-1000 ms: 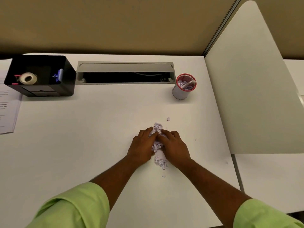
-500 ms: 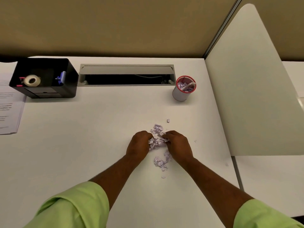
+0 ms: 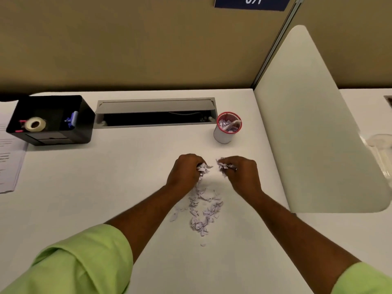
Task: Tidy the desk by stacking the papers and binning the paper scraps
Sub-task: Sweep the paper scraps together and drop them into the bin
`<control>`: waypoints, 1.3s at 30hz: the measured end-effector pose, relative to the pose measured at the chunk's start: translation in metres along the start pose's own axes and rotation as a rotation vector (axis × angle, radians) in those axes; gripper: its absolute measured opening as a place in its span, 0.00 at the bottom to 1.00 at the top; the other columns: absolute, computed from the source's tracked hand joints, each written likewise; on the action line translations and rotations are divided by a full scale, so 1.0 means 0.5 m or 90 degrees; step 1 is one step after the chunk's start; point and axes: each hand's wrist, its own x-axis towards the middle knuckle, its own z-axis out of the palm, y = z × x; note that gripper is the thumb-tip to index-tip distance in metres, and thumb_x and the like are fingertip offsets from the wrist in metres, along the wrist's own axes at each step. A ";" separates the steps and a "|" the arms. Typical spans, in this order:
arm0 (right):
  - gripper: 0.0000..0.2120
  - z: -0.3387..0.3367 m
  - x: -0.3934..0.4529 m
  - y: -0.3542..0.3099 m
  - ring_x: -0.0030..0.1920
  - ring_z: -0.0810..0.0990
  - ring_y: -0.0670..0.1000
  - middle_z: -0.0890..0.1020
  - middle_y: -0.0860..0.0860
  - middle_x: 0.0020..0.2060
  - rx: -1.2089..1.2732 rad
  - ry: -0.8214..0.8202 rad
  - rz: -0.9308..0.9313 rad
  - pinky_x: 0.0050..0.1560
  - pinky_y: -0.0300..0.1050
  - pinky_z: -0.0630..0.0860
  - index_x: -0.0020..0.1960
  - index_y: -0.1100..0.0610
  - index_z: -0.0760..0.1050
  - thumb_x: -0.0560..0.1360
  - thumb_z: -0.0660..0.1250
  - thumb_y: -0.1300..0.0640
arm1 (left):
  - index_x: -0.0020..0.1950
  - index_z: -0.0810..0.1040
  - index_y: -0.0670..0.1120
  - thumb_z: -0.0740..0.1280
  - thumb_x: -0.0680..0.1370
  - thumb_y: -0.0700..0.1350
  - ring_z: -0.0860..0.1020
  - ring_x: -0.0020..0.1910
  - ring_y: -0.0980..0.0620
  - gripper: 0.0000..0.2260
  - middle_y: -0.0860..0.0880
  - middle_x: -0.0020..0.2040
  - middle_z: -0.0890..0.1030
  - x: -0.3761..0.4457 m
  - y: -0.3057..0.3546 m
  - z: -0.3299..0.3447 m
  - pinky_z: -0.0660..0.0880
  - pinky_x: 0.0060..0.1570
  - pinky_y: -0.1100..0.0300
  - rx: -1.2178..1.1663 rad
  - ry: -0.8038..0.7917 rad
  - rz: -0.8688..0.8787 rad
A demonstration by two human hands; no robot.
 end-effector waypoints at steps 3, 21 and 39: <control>0.12 -0.042 0.067 -0.010 0.38 0.85 0.43 0.88 0.49 0.40 0.050 0.036 0.028 0.45 0.38 0.80 0.48 0.55 0.88 0.72 0.71 0.68 | 0.46 0.86 0.45 0.72 0.70 0.34 0.79 0.39 0.53 0.09 0.49 0.41 0.85 0.052 0.042 -0.014 0.72 0.40 0.65 -0.013 0.034 0.020; 0.17 -0.050 0.350 0.021 0.56 0.82 0.59 0.85 0.59 0.58 -0.285 -0.147 -0.055 0.58 0.45 0.76 0.63 0.59 0.83 0.76 0.75 0.56 | 0.48 0.84 0.43 0.73 0.73 0.36 0.79 0.39 0.50 0.05 0.46 0.42 0.84 0.258 0.112 -0.024 0.80 0.43 0.55 -0.008 0.126 -0.046; 0.13 -0.086 0.379 -0.005 0.56 0.81 0.60 0.84 0.59 0.57 -0.342 -0.256 -0.073 0.48 0.42 0.69 0.60 0.63 0.82 0.76 0.73 0.62 | 0.46 0.85 0.41 0.72 0.71 0.34 0.79 0.39 0.49 0.06 0.45 0.41 0.84 0.307 0.115 -0.020 0.79 0.42 0.54 -0.028 0.142 -0.054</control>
